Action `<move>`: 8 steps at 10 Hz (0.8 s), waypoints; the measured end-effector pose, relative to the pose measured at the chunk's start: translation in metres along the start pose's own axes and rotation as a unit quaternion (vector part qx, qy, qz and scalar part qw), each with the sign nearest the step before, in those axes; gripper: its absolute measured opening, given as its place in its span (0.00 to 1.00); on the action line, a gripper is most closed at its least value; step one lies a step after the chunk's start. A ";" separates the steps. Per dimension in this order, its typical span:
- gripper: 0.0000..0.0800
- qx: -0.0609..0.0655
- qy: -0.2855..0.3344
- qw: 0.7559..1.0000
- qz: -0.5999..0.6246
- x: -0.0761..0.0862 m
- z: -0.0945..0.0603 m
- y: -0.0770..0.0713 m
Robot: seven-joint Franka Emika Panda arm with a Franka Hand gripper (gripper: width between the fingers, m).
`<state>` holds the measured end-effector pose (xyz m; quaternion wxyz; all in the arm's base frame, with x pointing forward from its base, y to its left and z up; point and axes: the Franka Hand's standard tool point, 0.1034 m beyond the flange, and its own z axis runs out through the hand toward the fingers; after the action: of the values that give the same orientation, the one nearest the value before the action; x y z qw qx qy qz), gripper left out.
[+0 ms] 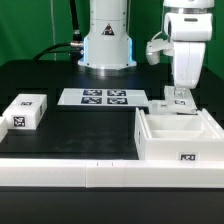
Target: Assemble cabinet
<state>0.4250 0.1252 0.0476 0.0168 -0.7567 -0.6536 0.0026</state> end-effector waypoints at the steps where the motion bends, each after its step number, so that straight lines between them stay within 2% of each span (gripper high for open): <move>1: 0.09 0.000 0.000 1.000 0.000 0.000 0.000 0.000; 2: 0.09 -0.009 0.003 1.000 -0.013 0.001 -0.006 0.011; 4: 0.09 -0.016 0.005 0.999 -0.028 -0.002 -0.010 0.022; 8: 0.09 -0.014 0.006 1.000 -0.027 -0.002 -0.008 0.021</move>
Offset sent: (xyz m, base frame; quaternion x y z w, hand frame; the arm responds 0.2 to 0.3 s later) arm 0.0231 -0.0021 0.0105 -0.0138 0.0190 -0.0560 0.9982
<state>0.4456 0.1202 0.0551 0.0096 -0.7390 -0.6735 -0.0115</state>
